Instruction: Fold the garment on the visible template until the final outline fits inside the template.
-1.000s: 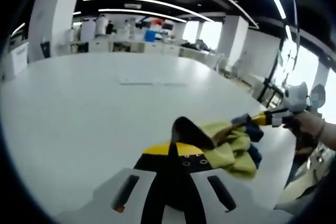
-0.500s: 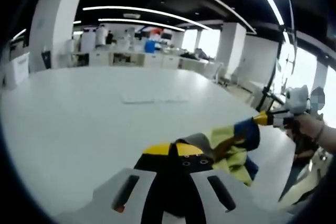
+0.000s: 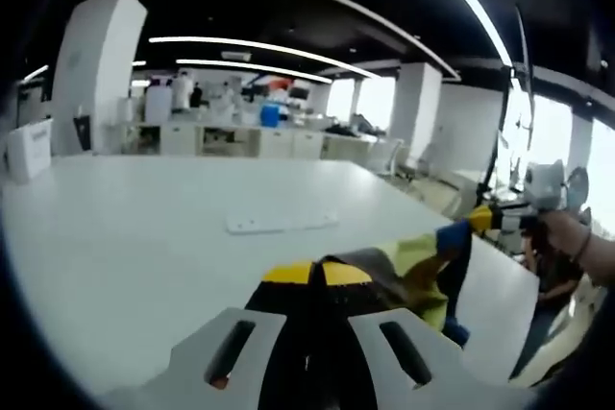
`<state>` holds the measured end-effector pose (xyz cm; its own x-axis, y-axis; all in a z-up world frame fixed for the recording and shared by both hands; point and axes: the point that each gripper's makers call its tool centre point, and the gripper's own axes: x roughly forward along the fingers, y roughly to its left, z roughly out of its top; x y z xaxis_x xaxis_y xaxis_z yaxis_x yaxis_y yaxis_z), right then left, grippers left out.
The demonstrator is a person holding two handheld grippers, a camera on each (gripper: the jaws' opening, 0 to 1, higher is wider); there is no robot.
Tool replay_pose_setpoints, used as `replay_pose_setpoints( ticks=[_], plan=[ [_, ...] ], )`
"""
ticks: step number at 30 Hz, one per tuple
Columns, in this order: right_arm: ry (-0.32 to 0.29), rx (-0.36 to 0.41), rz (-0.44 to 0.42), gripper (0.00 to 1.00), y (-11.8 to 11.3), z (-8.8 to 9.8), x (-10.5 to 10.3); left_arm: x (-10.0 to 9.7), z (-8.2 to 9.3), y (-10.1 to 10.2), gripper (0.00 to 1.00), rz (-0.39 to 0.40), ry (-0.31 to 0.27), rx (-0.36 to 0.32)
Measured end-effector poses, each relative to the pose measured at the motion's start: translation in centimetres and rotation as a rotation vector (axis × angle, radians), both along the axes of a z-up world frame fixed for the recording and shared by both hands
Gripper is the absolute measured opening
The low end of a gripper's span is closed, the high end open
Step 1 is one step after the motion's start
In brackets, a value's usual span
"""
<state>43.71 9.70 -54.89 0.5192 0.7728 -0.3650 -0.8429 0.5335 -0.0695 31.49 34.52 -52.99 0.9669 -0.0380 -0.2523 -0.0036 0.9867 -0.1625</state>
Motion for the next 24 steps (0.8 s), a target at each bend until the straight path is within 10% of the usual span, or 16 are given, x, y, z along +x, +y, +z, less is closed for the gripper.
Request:
replay_pose_setpoints(
  ticks=[24],
  plan=[
    [0.025,-0.038,0.019,0.00,3.3,-0.6,6.5,6.8,-0.7,3.9,0.00,0.040,0.021,0.019]
  ],
)
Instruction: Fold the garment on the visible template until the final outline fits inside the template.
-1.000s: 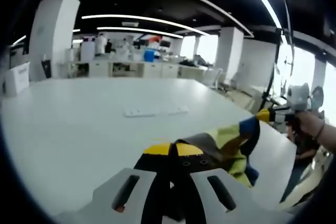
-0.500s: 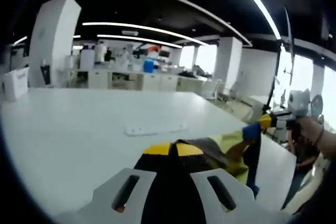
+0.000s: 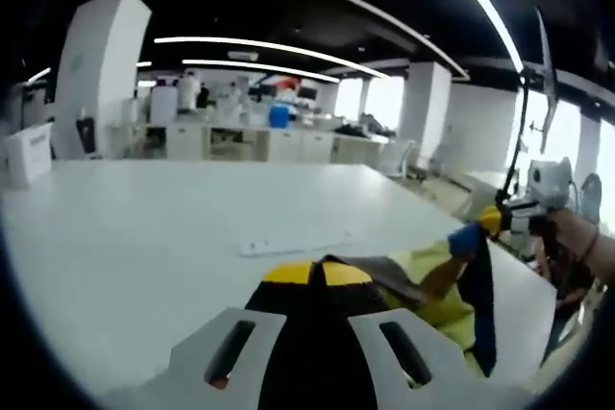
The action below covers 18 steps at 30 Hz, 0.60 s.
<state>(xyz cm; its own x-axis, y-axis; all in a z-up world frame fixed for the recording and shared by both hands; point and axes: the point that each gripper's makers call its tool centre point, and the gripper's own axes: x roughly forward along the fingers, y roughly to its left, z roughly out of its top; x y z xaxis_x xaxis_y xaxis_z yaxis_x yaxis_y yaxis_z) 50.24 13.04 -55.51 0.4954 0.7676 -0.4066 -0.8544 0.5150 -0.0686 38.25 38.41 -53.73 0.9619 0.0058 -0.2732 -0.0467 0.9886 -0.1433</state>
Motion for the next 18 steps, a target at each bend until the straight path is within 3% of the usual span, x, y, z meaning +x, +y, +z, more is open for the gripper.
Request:
replay_pose_setpoints(
  ticks=[9,13,18],
  plan=[
    [0.027,0.049,-0.051,0.00,1.4,-0.9,3.7,3.3,-1.5,2.0,0.00,0.061,0.017,-0.014],
    [0.085,0.090,-0.102,0.00,2.0,-2.4,5.9,5.2,-2.7,3.0,0.00,0.090,0.021,-0.024],
    [0.095,0.065,-0.131,0.00,2.7,-4.8,8.4,7.7,-5.4,3.9,0.00,0.099,0.043,-0.034]
  ],
)
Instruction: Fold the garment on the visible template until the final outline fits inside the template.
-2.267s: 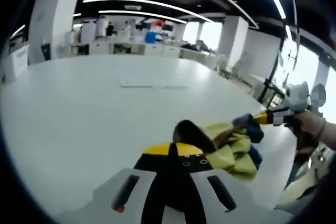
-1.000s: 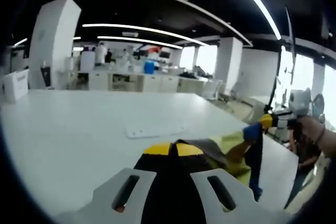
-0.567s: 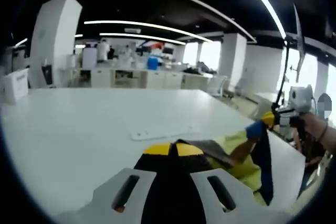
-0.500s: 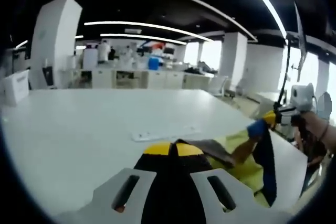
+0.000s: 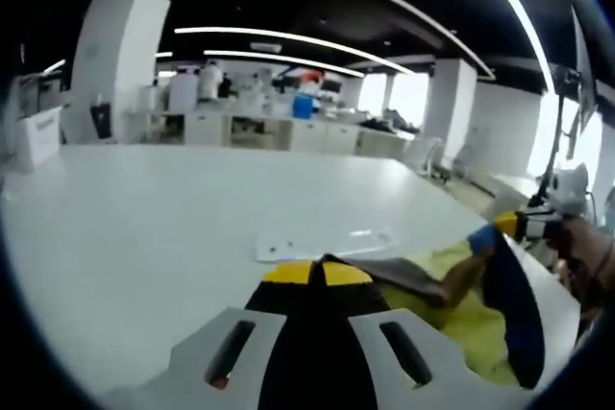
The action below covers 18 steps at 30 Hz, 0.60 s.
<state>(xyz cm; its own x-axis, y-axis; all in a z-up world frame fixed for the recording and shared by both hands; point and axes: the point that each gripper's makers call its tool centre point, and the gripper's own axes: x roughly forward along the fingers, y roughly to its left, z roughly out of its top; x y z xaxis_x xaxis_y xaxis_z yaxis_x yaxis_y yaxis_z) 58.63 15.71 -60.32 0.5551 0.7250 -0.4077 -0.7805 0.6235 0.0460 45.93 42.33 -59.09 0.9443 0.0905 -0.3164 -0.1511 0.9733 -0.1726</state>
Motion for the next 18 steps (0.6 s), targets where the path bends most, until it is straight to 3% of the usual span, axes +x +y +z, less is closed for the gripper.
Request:
replay_pose_setpoints(
  ticks=[5,10,18],
  plan=[
    [0.013,-0.061,-0.008,0.00,0.6,-2.9,1.9,1.6,-2.8,0.3,0.00,0.004,0.037,-0.066],
    [0.032,-0.099,-0.008,0.00,1.4,-5.7,3.4,2.9,-5.1,1.3,0.00,0.032,0.072,-0.047],
    [0.047,-0.133,-0.023,0.00,2.2,-8.2,4.6,4.1,-8.1,2.2,0.00,0.079,0.110,-0.076]
  ],
)
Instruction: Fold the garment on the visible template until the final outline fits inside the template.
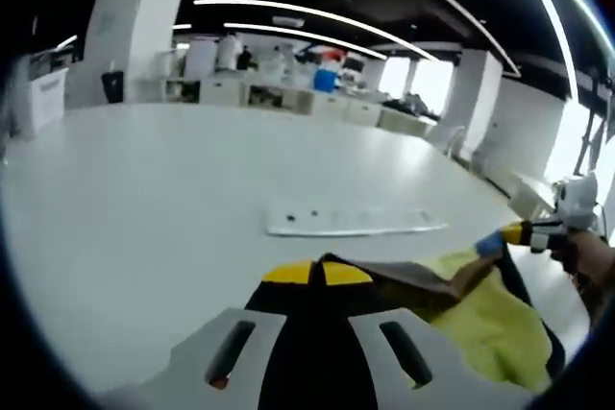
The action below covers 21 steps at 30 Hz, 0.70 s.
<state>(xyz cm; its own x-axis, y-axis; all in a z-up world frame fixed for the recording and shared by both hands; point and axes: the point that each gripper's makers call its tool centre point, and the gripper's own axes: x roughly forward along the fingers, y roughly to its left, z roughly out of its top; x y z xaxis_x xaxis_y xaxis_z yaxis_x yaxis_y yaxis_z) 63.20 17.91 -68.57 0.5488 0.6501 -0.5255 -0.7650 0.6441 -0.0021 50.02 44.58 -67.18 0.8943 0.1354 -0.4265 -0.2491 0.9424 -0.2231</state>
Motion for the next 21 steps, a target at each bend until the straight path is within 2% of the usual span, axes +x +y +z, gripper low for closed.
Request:
replay_pose_setpoints(
  ticks=[2,3,4,12,15,21],
  plan=[
    [0.009,-0.010,-0.009,0.00,0.1,-0.7,0.3,0.1,-0.8,0.1,0.00,0.000,0.026,0.014],
    [0.016,-0.019,-0.021,0.00,0.0,-1.2,0.5,-0.1,-1.6,0.5,0.00,0.007,0.069,0.039],
    [0.020,-0.022,-0.024,0.00,0.0,-1.5,0.6,0.0,-2.0,0.5,0.00,0.007,0.079,0.042],
    [0.018,-0.065,-0.034,0.00,-0.1,-3.1,0.7,0.5,-3.0,0.8,0.00,-0.016,0.093,0.060],
    [-0.013,-0.121,-0.030,0.00,-0.2,-3.4,0.8,0.5,-3.4,0.7,0.00,-0.030,0.109,0.077],
    [-0.047,-0.163,-0.016,0.00,0.2,-3.8,0.6,0.4,-4.1,1.0,0.00,-0.032,0.132,0.085]
  ],
)
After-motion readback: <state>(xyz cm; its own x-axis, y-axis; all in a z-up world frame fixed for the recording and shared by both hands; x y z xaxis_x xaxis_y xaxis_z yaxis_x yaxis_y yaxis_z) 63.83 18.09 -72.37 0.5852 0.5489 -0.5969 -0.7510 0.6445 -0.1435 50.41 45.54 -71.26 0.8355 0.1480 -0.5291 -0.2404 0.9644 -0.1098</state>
